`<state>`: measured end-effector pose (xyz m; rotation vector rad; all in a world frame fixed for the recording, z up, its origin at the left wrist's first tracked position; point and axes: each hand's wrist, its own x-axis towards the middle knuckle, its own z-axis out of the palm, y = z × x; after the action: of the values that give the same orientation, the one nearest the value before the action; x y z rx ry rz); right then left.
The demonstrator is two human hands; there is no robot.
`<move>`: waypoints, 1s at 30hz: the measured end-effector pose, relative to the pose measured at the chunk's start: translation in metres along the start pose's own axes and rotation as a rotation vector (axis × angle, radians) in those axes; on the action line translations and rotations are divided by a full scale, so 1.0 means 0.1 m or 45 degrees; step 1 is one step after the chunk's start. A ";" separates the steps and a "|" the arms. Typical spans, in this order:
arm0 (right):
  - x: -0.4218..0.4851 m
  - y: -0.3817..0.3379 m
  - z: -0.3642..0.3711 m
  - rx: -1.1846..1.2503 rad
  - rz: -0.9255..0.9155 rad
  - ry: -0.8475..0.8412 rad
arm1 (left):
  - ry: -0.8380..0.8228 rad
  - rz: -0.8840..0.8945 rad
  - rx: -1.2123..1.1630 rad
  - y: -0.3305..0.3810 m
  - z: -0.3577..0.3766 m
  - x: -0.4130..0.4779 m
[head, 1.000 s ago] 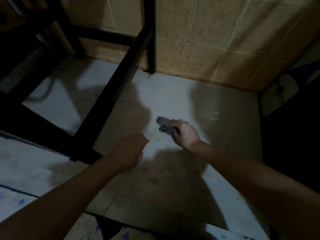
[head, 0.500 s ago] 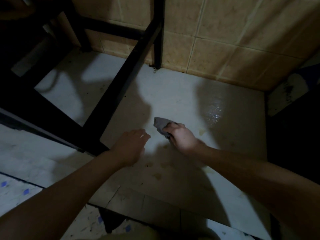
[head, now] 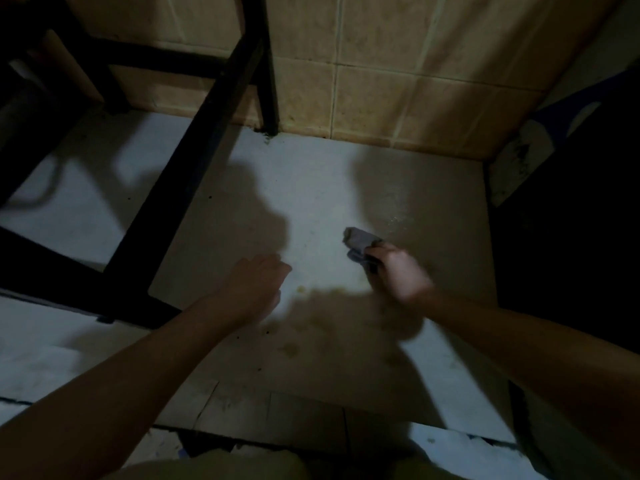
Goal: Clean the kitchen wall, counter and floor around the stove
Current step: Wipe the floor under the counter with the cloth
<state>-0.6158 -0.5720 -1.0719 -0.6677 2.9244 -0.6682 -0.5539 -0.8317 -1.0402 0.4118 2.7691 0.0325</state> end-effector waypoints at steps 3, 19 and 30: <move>-0.13 0.34 -0.09 0.017 0.314 -0.081 | -0.007 0.023 0.004 0.05 -0.01 0.03; -0.67 0.49 -0.11 0.113 0.695 0.097 | 0.054 0.141 0.023 0.32 -0.04 0.25; -0.07 -0.33 0.22 -0.043 0.267 -0.102 | -0.069 0.017 0.102 0.18 -0.05 -0.21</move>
<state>-0.5930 -0.6046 -1.0782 -0.3729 2.8820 -0.5569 -0.5323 -0.8202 -1.0270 0.4451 2.7206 -0.0858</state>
